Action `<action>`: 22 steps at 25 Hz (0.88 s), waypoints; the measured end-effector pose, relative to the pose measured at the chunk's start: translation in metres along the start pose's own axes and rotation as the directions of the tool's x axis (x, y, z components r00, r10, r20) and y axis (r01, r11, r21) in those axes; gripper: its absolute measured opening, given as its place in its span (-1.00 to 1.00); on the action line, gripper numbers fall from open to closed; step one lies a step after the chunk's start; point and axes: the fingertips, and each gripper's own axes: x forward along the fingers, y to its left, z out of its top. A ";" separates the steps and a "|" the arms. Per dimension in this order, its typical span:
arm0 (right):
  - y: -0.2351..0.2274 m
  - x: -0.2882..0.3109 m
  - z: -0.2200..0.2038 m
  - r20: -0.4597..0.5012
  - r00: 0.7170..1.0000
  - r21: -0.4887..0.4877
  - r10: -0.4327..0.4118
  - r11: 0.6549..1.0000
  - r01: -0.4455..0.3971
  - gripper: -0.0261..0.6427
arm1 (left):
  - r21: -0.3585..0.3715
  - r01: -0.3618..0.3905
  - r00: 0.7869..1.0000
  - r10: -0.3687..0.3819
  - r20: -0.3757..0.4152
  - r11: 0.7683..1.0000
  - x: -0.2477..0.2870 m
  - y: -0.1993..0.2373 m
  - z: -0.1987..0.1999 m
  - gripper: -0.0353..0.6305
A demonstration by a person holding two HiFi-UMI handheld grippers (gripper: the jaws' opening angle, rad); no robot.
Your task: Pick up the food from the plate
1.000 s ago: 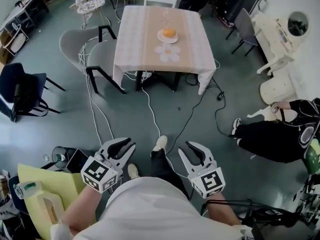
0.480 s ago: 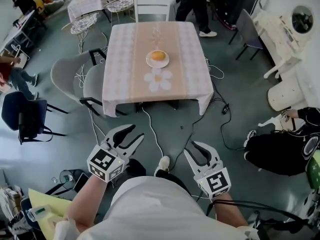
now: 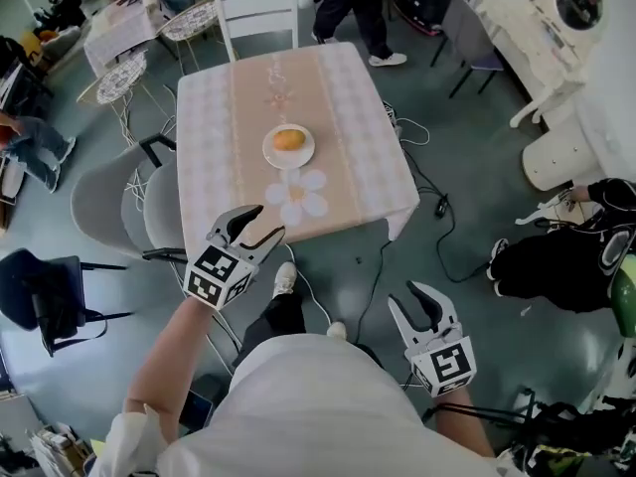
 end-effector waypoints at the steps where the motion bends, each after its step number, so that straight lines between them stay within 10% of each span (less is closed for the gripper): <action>1: -0.007 0.009 0.005 -0.008 1.000 0.010 -0.029 1.000 0.029 -0.48 | 0.016 0.015 1.000 -0.014 -0.016 1.000 0.014 0.018 0.001 -0.21; 11: -0.036 0.074 0.042 -0.078 0.964 0.101 -0.254 0.960 0.261 -0.48 | 0.255 0.149 0.962 -0.080 -0.263 0.955 0.160 0.162 -0.026 -0.03; 22: -0.036 0.078 0.038 -0.202 0.912 0.134 -0.357 0.912 0.387 -0.48 | 0.359 0.274 0.897 -0.103 -0.429 0.892 0.251 0.192 -0.079 0.13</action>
